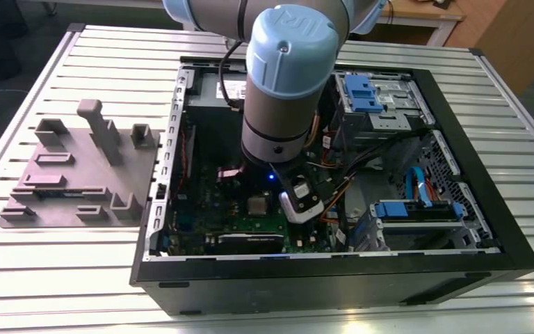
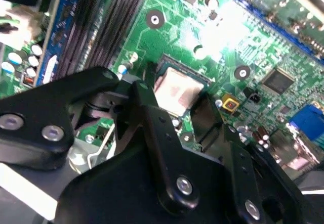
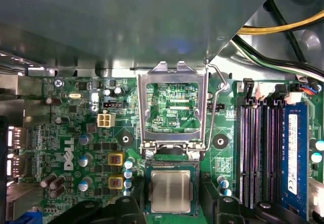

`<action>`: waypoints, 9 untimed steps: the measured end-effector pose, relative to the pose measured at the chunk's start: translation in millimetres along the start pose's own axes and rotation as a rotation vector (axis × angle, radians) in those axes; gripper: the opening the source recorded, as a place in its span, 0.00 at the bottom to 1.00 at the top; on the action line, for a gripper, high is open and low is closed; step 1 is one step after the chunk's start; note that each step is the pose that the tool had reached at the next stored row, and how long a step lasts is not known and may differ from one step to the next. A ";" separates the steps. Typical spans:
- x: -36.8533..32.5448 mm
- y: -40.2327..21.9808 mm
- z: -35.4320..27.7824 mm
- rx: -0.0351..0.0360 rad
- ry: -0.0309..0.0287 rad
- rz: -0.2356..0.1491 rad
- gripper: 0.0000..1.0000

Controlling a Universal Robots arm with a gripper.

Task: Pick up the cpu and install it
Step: 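Place the cpu into insertion slot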

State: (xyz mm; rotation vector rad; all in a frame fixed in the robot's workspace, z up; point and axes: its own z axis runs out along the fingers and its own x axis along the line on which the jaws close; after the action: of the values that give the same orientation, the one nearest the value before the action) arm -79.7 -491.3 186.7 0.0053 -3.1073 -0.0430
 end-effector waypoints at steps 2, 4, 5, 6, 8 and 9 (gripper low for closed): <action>0.0 -0.1 -0.2 0.0005 0.0003 0.000 0.54; 0.0 0.0 -0.1 0.0005 0.0003 0.000 0.54; 0.0 0.1 -0.1 0.0006 0.0003 0.000 0.54; 0.0 0.2 -0.1 0.0006 0.0003 0.000 0.54; 0.0 0.6 -0.1 0.0005 0.0002 0.000 0.54; 0.0 0.8 -0.1 0.0006 0.0002 0.000 0.54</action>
State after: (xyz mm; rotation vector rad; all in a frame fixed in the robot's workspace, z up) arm -79.7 -490.4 186.8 0.0054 -3.1071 -0.0421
